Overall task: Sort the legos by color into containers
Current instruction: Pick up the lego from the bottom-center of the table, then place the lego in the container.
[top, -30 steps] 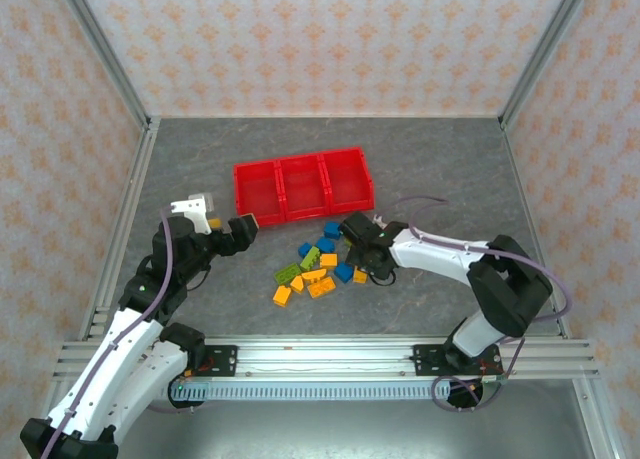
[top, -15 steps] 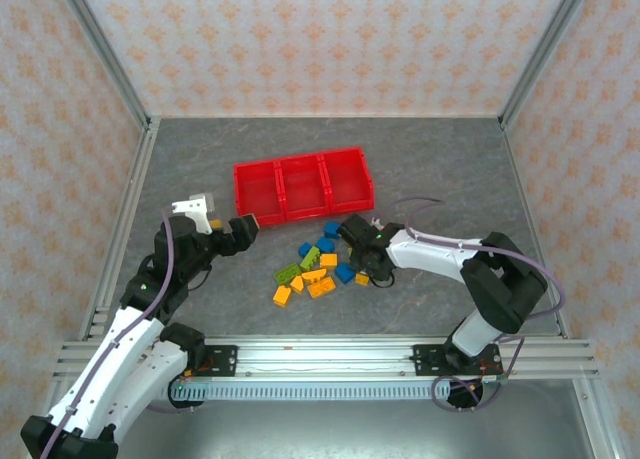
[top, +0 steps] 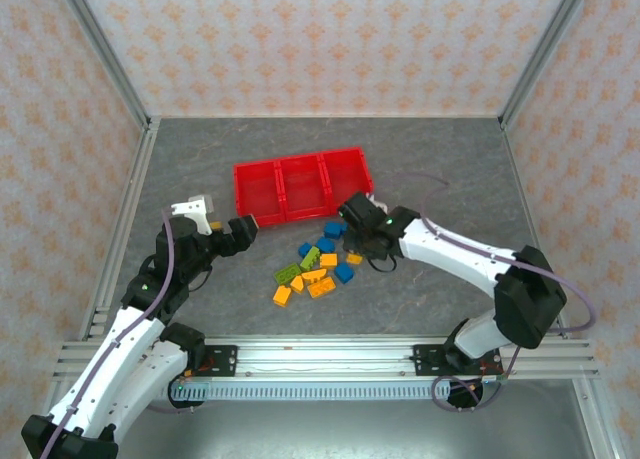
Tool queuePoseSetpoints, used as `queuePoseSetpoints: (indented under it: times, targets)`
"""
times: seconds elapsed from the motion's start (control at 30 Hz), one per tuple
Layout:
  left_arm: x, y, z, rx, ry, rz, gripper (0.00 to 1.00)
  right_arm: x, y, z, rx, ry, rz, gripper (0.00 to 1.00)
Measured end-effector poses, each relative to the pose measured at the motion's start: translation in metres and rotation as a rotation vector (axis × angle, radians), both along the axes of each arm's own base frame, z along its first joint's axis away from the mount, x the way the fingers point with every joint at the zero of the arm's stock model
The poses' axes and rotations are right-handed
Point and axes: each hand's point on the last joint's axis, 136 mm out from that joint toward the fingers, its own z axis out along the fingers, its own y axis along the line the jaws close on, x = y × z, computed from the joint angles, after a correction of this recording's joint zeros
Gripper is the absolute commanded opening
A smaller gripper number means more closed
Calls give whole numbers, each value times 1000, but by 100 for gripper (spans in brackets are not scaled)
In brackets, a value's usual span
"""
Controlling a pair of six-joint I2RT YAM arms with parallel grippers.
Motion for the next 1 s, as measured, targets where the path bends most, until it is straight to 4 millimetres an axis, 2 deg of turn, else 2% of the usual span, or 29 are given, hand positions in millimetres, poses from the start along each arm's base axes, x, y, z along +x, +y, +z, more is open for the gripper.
queuePoseSetpoints:
  times: [0.1, 0.17, 0.23, 0.3, 0.37, 0.43, 0.5, 0.63, 0.73, 0.83, 1.0]
  targets:
    - [0, -1, -2, 2, 8, -5, 99, 27, 11, 49, 51, -113, 26, 23]
    - [2, -3, -6, 5, 25, -10, 99, 51, 10, 80, 80, -190, 24, 23]
    - [3, -4, -10, 9, 41, -13, 99, 76, 4, 102, 88, -255, 18, 24]
    - [2, -4, -14, 16, 64, -12, 99, 105, 0, 117, 81, -309, 22, 24]
    - [0, -3, -14, 19, 73, -13, 99, 133, -1, 122, 55, -342, 43, 25]
    - [-1, -1, -9, 21, 67, -5, 99, 158, 3, 116, 15, -355, 82, 25]
    - [-3, 3, -2, 26, 51, 14, 99, 179, 9, 103, -35, -350, 129, 25]
    - [-7, 13, 11, 33, 18, 58, 99, 209, 21, 61, -114, -304, 221, 25]
    - [-11, 18, 14, 32, 9, 78, 99, 219, 19, 30, -156, -255, 255, 24]
    - [-14, 21, 16, 25, 3, 97, 99, 226, 10, 7, -179, -215, 265, 25]
    - [-14, 25, 18, 25, -6, 120, 99, 231, 0, -13, -193, -176, 266, 30]
